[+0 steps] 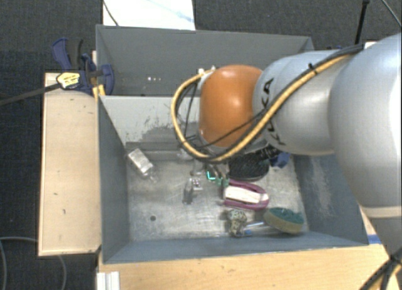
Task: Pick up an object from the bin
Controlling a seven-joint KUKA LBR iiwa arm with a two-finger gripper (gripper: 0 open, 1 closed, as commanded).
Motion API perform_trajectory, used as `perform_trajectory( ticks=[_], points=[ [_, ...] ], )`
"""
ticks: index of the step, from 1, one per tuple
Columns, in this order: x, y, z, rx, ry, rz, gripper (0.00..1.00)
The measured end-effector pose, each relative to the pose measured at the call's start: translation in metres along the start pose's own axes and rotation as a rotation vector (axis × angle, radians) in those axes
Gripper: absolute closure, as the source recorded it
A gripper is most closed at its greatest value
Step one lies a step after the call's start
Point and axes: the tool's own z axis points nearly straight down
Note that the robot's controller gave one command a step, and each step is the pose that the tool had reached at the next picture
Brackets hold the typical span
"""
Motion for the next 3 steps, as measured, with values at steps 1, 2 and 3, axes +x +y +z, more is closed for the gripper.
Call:
perform_trajectory(
  ticks=[1,2,3],
  points=[
    [0.0209,-0.1452,0.0539,-0.003,-0.017,-0.175,0.00],
    [0.0187,-0.1442,0.0516,-0.001,-0.023,-0.174,1.00],
    [0.0209,-0.1442,0.0537,-0.001,-0.017,-0.172,0.00]
  ],
)
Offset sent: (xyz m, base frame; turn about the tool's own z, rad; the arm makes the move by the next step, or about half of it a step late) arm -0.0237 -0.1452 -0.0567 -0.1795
